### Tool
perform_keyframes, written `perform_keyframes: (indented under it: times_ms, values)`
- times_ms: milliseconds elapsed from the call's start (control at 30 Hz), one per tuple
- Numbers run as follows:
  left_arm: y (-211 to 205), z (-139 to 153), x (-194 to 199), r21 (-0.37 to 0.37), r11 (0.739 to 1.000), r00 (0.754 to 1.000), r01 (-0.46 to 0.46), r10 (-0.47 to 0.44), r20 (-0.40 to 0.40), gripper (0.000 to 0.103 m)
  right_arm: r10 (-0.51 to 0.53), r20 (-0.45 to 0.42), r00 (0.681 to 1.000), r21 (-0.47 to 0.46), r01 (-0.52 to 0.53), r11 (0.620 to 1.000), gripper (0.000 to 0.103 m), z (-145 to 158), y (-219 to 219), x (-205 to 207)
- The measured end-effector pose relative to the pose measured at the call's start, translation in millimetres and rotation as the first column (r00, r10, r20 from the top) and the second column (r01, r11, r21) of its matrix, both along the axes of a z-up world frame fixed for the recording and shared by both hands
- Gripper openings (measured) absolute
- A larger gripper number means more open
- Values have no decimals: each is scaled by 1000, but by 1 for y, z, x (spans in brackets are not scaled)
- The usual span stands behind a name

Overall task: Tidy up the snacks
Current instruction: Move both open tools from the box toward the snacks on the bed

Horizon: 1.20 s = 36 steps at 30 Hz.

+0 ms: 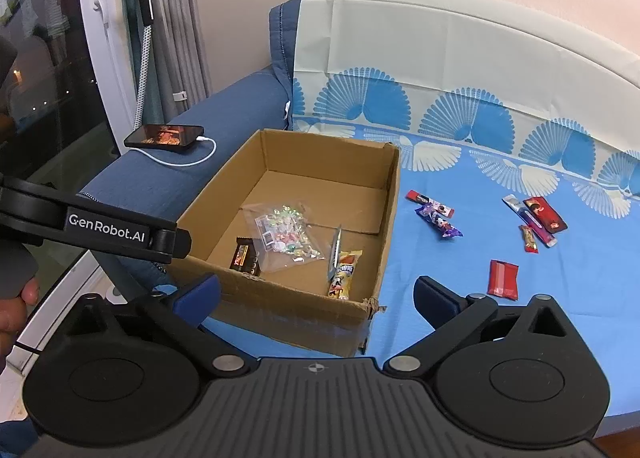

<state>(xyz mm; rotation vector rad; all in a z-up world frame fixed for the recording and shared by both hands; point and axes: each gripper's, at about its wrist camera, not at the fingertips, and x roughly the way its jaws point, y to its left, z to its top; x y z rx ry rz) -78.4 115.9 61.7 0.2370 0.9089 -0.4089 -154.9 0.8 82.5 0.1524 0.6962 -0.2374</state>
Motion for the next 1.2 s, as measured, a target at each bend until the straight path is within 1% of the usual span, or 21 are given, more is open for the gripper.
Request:
perform_keyframes:
  times_ms: [267, 700, 967, 1200]
  values:
    - [-1, 0, 0, 5, 1000, 1000, -3, 3, 1, 103, -1, -8, 1000, 5, 1, 1000, 103, -1, -1, 0]
    - [-14, 0, 1, 38, 999, 1000, 15, -15, 7, 103, -25, -3, 1000, 37, 25, 999, 103, -6, -11, -2]
    - [-38, 2, 0, 68, 997, 999, 39, -40, 14, 103, -60, 8, 998, 75, 59, 995, 103, -10, -27, -8]
    - [-69, 3, -2, 89, 993, 997, 75, -76, 13, 103, -114, 17, 993, 101, 111, 989, 103, -13, -55, -21]
